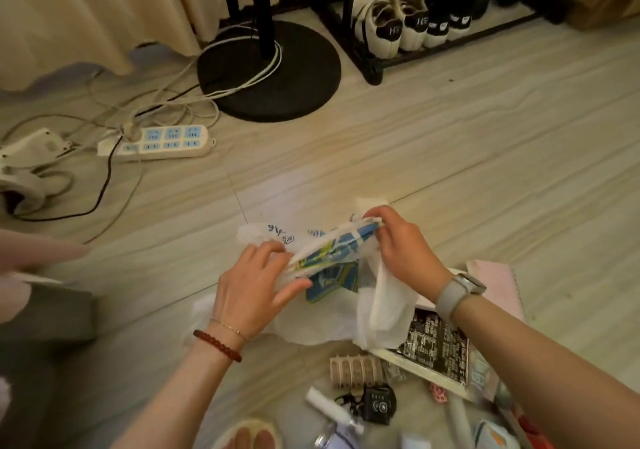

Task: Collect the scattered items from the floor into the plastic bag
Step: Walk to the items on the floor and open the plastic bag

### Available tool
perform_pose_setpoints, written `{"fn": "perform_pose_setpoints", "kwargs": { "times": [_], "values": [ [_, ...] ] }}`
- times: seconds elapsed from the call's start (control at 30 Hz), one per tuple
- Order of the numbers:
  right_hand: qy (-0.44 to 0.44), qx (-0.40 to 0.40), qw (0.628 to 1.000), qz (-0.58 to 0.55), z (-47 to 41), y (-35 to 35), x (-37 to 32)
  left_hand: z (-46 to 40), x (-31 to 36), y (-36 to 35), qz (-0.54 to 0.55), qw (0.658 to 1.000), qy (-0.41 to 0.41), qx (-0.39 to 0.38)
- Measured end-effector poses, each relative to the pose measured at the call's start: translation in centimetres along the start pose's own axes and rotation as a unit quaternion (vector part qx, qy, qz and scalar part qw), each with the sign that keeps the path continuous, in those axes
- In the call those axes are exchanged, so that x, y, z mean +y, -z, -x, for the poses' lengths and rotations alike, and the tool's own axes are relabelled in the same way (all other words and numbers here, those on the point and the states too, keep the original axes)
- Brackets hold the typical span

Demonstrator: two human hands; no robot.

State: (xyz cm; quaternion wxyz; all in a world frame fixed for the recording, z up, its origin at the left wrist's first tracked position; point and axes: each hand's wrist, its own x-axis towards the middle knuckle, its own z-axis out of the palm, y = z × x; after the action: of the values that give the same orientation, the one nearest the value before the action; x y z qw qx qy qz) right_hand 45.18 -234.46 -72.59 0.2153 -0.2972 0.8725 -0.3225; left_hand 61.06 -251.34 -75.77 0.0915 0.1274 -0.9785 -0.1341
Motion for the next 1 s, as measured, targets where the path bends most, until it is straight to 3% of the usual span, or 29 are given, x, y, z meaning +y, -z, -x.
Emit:
{"fn": "perform_pose_setpoints", "kwargs": {
  "times": [0.03, 0.1, 0.17, 0.23, 0.37, 0.47, 0.57, 0.63, 0.7, 0.77, 0.8, 0.87, 0.93, 1.0],
  "values": [
    [-0.009, -0.01, 0.999, -0.033, -0.4, -0.3, -0.4, 0.2, -0.5, 0.0, -0.001, 1.0, 0.004, 0.006],
    [0.021, -0.042, 0.998, -0.032, -0.8, -1.1, -1.3, 0.4, -2.0, 0.2, 0.071, 0.993, 0.089, 0.023],
    [0.055, -0.107, 0.992, 0.039, -0.9, -2.3, -2.0, 0.5, -3.8, 0.3, 0.178, 0.962, 0.202, 0.042],
    [0.076, -0.148, 0.977, 0.136, -1.2, -3.4, -2.3, 0.7, -5.3, 0.2, 0.226, 0.937, 0.259, 0.059],
    [0.078, -0.147, 0.931, 0.325, -2.8, -4.6, -2.2, 0.7, -6.6, -1.3, 0.135, 0.939, 0.311, 0.055],
    [0.087, -0.079, 0.913, 0.392, -3.0, -5.2, -4.2, 0.4, -6.4, -2.7, 0.066, 0.949, 0.301, 0.065],
    [0.209, 0.043, 0.9, 0.381, -1.3, -6.9, -7.2, 0.1, -6.1, -3.7, 0.053, 0.947, 0.308, 0.076],
    [0.241, 0.019, 0.901, 0.361, 0.2, -8.3, -7.8, 0.2, -5.9, -3.9, 0.016, 0.95, 0.284, 0.126],
    [0.172, -0.061, 0.909, 0.374, 0.7, -8.8, -7.4, 0.5, -5.5, -3.7, -0.014, 0.96, 0.207, 0.189],
    [0.114, -0.092, 0.896, 0.419, 0.7, -8.6, -5.9, 1.4, -4.7, -3.8, 0.008, 0.975, 0.107, 0.197],
    [0.091, -0.111, 0.889, 0.435, 0.8, -8.2, -5.2, 1.9, -4.4, -4.2, 0.026, 0.984, 0.071, 0.164],
    [0.109, -0.146, 0.876, 0.446, 1.4, -7.8, -3.4, 3.1, -4.1, -5.3, 0.023, 0.998, 0.054, 0.011],
    [0.156, -0.175, 0.867, 0.441, 2.0, -7.1, -1.6, 4.0, -4.5, -6.4, -0.008, 0.986, 0.068, -0.154],
    [0.18, -0.196, 0.866, 0.424, 2.3, -5.9, -0.2, 4.8, -5.6, -7.6, -0.019, 0.973, 0.07, -0.219]
  ]
}}
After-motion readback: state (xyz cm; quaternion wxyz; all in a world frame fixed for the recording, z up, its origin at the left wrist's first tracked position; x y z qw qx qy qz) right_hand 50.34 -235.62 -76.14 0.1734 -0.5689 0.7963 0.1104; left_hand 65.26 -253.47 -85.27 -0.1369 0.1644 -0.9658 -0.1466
